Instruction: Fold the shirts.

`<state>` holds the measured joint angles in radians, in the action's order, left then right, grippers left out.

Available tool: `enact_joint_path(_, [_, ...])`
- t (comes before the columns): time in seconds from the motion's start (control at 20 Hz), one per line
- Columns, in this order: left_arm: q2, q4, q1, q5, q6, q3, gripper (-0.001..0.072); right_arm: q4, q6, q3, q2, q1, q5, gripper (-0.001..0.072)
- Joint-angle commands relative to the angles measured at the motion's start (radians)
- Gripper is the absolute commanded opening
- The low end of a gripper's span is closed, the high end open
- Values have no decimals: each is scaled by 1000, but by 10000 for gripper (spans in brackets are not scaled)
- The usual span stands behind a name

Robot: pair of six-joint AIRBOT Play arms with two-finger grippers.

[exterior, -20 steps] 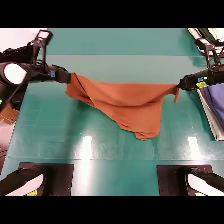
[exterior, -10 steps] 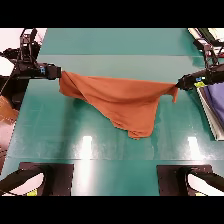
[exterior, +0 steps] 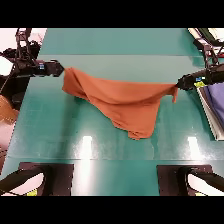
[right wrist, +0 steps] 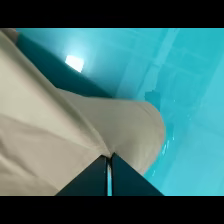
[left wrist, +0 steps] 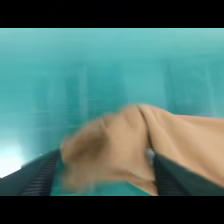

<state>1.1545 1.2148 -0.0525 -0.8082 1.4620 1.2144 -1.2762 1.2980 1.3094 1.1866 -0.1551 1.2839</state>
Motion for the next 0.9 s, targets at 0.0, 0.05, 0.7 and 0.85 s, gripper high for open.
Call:
enact_joint_path(0.0, [1,5,0,-6,11,1,706,1,1,0,0,-1,2,12])
enact_joint_path(0.05, [-4,35,3,-24,23,2,671,1,1,0,0,-1,7,12])
enact_joint_path(0.7, [194,-411,61,174,-71,-266,616,0,1,0,0,-1,28,12])
enact_joint_path(0.85, [307,-628,61,190,-248,-250,616,0,1,0,0,-1,26,13])
